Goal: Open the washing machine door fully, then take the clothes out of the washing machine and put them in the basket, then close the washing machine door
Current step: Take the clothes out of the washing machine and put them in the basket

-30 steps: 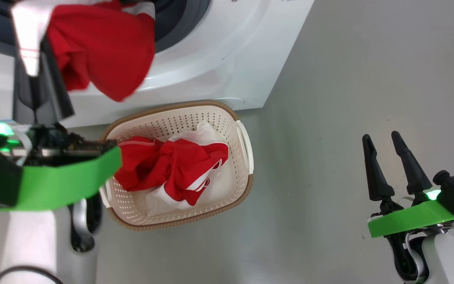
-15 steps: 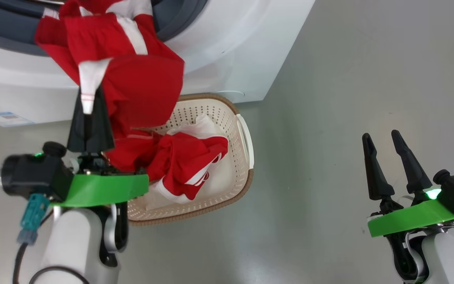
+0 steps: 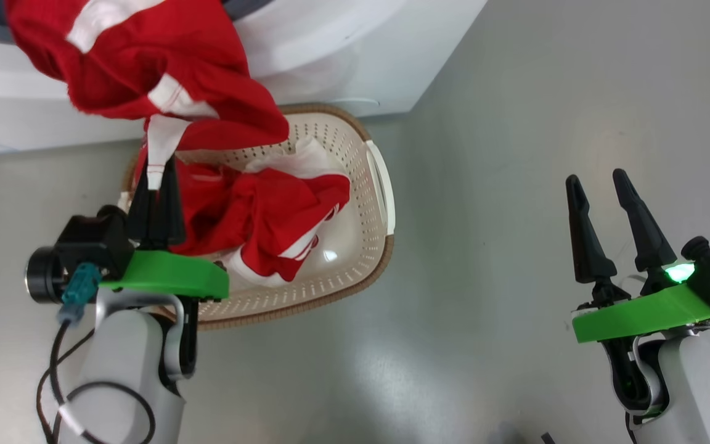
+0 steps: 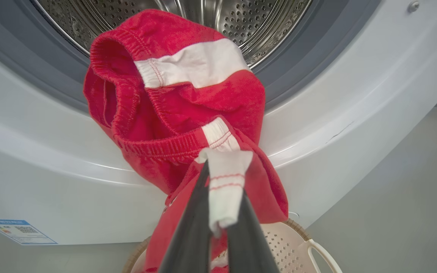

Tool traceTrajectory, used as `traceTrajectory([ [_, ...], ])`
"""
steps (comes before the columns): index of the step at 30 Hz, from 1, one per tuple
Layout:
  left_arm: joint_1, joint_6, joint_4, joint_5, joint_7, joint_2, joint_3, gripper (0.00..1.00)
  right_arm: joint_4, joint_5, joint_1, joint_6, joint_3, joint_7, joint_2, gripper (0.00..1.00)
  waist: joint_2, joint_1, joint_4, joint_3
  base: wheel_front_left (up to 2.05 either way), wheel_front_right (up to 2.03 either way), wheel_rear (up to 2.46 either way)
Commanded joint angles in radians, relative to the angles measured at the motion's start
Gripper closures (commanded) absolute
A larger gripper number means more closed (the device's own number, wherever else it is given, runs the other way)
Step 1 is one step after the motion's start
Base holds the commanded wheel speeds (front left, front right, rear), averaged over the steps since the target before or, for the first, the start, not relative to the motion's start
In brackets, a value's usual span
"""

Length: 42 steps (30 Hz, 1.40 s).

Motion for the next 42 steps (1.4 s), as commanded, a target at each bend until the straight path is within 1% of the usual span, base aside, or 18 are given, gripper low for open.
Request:
traceTrajectory([
  [1, -0.013, -0.007, 0.000, 0.000, -0.004, 0.018, 0.029, 1.00, -0.024, 0.010, -0.006, 0.000, 0.023, -0.006, 0.001, 0.00, 0.0000, 0.0000, -0.012, 0.039, 0.00, 0.00, 0.00],
  [6, -0.053, -0.016, 0.091, 0.012, -0.004, 0.018, 0.031, 1.00, -0.029, 0.012, -0.027, 0.000, 0.023, -0.006, 0.005, 0.00, 0.0000, 0.0000, -0.020, 0.083, 0.00, 0.00, 0.00],
  [11, -0.080, -0.024, 0.149, 0.024, -0.004, 0.018, 0.025, 1.00, -0.034, 0.015, -0.046, 0.000, 0.025, -0.006, 0.010, 0.00, 0.0000, 0.0000, -0.026, 0.115, 0.00, 0.00, 0.00],
  [27, -0.157, -0.055, 0.351, 0.028, -0.004, 0.018, -0.022, 1.00, -0.045, 0.018, -0.087, 0.000, 0.045, -0.006, 0.022, 0.00, 0.0000, 0.0000, -0.041, 0.227, 0.00, 0.00, 0.00],
  [32, -0.206, -0.070, 0.447, 0.028, -0.004, 0.018, -0.030, 1.00, -0.046, 0.021, -0.094, 0.000, 0.058, -0.006, 0.023, 0.00, 0.0000, 0.0000, -0.044, 0.261, 0.00, 0.00, 0.00],
  [39, -0.255, -0.068, 0.529, 0.028, -0.004, 0.018, -0.031, 1.00, -0.045, 0.022, -0.103, 0.000, 0.071, -0.006, 0.021, 0.00, 0.0000, 0.0000, -0.048, 0.281, 0.00, 0.00, 0.00],
  [40, -0.260, -0.068, 0.534, 0.027, -0.004, 0.018, -0.030, 0.98, -0.045, 0.022, -0.104, 0.000, 0.071, -0.006, 0.021, 0.00, 0.0000, 0.0000, -0.048, 0.281, 0.00, 0.00, 0.00],
  [42, -0.267, -0.070, 0.541, 0.025, -0.004, 0.018, -0.026, 0.88, -0.043, 0.021, -0.105, 0.000, 0.071, -0.006, 0.020, 0.00, 0.0000, 0.0000, -0.047, 0.280, 0.00, 0.00, 0.00],
])
